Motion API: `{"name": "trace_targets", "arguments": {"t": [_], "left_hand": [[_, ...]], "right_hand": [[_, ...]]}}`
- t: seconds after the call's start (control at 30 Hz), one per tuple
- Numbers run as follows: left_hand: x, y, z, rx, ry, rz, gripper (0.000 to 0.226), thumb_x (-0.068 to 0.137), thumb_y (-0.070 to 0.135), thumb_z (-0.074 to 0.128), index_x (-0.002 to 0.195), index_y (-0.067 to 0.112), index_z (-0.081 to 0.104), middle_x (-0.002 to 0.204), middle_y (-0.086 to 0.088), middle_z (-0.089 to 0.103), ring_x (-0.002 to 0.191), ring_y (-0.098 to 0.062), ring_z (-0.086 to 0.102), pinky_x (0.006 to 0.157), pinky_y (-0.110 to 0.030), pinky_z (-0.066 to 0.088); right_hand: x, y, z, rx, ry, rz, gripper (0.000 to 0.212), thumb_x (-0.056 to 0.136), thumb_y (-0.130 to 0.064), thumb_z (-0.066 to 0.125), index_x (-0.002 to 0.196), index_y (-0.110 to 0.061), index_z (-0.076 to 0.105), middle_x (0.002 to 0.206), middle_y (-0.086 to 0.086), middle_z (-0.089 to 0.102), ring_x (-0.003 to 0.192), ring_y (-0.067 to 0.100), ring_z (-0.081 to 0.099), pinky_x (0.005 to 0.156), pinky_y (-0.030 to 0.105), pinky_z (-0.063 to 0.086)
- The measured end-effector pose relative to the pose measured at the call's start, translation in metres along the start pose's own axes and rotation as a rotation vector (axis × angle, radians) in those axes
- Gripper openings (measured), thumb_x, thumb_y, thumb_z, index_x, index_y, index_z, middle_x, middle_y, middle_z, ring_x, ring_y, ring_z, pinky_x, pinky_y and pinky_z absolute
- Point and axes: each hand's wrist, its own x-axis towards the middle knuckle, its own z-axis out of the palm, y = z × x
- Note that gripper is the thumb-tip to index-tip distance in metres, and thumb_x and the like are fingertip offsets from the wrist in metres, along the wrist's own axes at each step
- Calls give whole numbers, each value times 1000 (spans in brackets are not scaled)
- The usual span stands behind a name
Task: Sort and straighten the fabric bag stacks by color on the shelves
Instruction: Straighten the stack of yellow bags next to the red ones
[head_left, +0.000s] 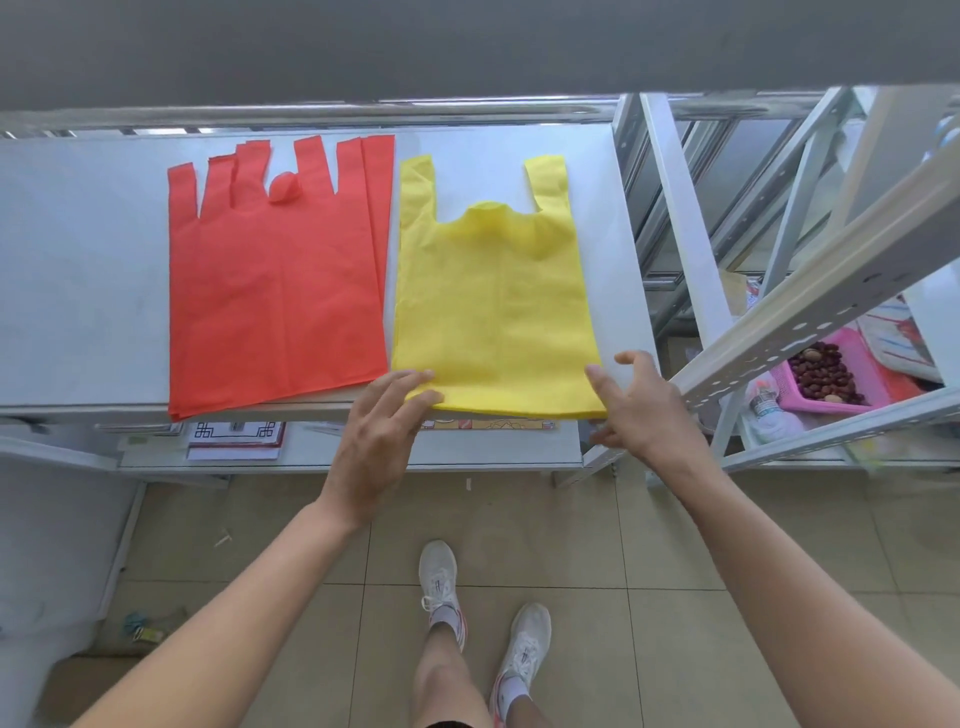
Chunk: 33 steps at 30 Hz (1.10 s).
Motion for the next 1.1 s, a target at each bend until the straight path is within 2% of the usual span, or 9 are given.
{"name": "trace_targets", "arguments": {"t": [0.2, 0.3, 0.47, 0.57, 0.63, 0.7, 0.83, 0.93, 1.1], "left_hand": [[-13, 6, -8, -141, 88, -376, 39, 98, -1, 64, 133, 16, 67, 138, -5, 56, 130, -23, 51, 110, -43, 46], [5, 13, -20, -340, 179, -560, 32, 106, 17, 57, 137, 24, 59, 130, 3, 61, 118, -12, 59, 98, -30, 51], [51, 2, -26, -702, 19, -1008, 33, 105, 35, 40, 138, 29, 45, 117, -6, 68, 106, -33, 67, 93, -56, 56], [93, -12, -29, -674, -104, -1025, 44, 103, 26, 54, 145, 15, 43, 125, -6, 61, 108, -26, 60, 89, -36, 50], [123, -27, -27, -654, -199, -1002, 54, 96, 30, 64, 142, 7, 48, 134, -5, 57, 114, -22, 57, 91, -31, 45], [151, -41, -19, -687, -238, -985, 60, 94, 28, 68, 142, -2, 50, 135, -8, 58, 123, -28, 58, 96, -33, 47], [202, -62, -6, -727, -177, -977, 65, 93, 19, 72, 145, -9, 45, 139, -18, 58, 126, -34, 59, 107, -47, 51], [233, -88, 6, -741, -132, -969, 68, 85, 19, 77, 142, -6, 47, 134, -21, 61, 118, -36, 65, 101, -53, 56], [279, -113, 20, -772, -44, -929, 74, 79, 26, 88, 136, -3, 50, 123, -13, 62, 108, -31, 66, 94, -48, 59]], "right_hand": [[11, 3, 7, 270, 39, -14, 35, 94, -27, 68, 128, -24, 61, 102, 8, 77, 96, 24, 74, 84, 43, 63], [16, -1, 6, 290, -58, 58, 24, 95, -20, 65, 119, -18, 68, 111, 7, 76, 99, 25, 75, 82, 42, 65], [33, -9, 3, 255, -48, 104, 36, 89, -29, 68, 124, -20, 65, 115, 5, 74, 101, 26, 74, 93, 51, 61], [44, -18, 4, 229, -6, 126, 48, 91, -30, 68, 136, -18, 60, 117, 5, 71, 103, 23, 72, 92, 48, 61], [53, -32, 8, 219, -3, 102, 31, 93, -26, 62, 124, -20, 62, 104, 4, 70, 92, 21, 69, 84, 44, 61], [66, -47, 12, 220, 11, 51, 10, 91, -15, 48, 91, -21, 56, 76, 1, 54, 67, 20, 51, 62, 36, 45], [103, -79, 14, 246, 70, 10, 13, 69, -13, 40, 69, -23, 33, 67, 0, 30, 60, 18, 27, 58, 36, 20], [140, -99, 16, 227, 120, 7, 3, 77, -21, 46, 79, -21, 44, 72, 2, 38, 61, 20, 34, 56, 34, 24], [201, -135, 14, 222, 204, -79, 33, 99, -30, 61, 122, -9, 52, 96, 5, 52, 75, 18, 50, 61, 30, 38]]}}
